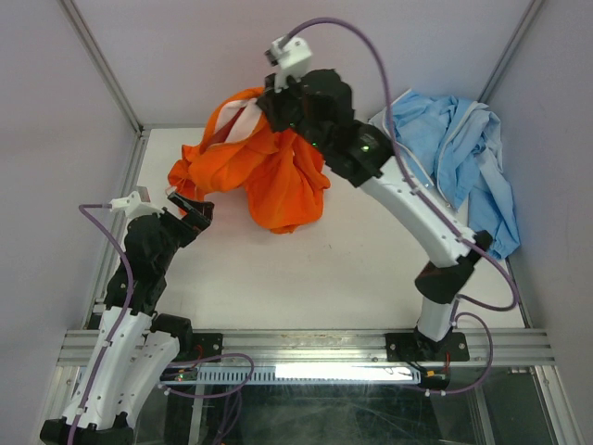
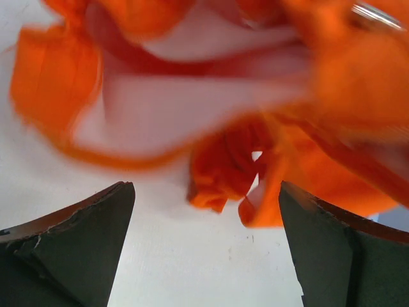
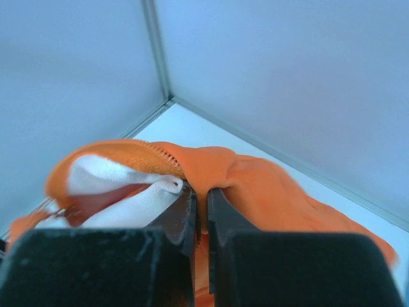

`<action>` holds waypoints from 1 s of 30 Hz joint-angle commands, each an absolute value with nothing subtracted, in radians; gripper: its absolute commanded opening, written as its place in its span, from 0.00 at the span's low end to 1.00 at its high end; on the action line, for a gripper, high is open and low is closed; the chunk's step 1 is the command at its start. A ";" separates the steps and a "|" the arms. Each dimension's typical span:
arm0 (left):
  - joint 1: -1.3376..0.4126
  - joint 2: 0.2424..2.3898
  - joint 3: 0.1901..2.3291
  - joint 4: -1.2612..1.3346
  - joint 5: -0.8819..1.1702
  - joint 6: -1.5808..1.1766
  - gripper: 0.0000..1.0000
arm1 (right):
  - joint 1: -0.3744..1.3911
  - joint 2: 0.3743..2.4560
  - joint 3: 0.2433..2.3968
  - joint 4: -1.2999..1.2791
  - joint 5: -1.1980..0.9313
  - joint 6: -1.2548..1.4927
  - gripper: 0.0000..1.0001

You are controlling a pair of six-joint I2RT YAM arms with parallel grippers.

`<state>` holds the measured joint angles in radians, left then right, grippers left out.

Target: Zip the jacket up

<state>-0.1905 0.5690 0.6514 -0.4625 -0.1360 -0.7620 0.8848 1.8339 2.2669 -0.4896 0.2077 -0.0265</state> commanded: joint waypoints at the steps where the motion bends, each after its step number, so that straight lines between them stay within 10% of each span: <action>1: -0.195 0.580 0.701 -0.416 -0.115 -0.721 0.99 | 0.732 1.592 2.068 -0.335 0.366 0.088 0.00; 8: -0.196 0.679 0.674 -0.382 -0.006 -0.727 0.99 | 0.389 1.426 1.570 -0.349 0.300 0.297 0.05; 13: -0.197 0.790 0.630 -0.331 0.115 -0.727 0.99 | 0.259 1.417 1.315 -0.352 0.197 0.335 0.45; 30: -0.408 0.935 0.531 -0.265 0.029 -0.838 0.99 | 0.502 1.065 0.947 -0.454 0.047 0.229 0.82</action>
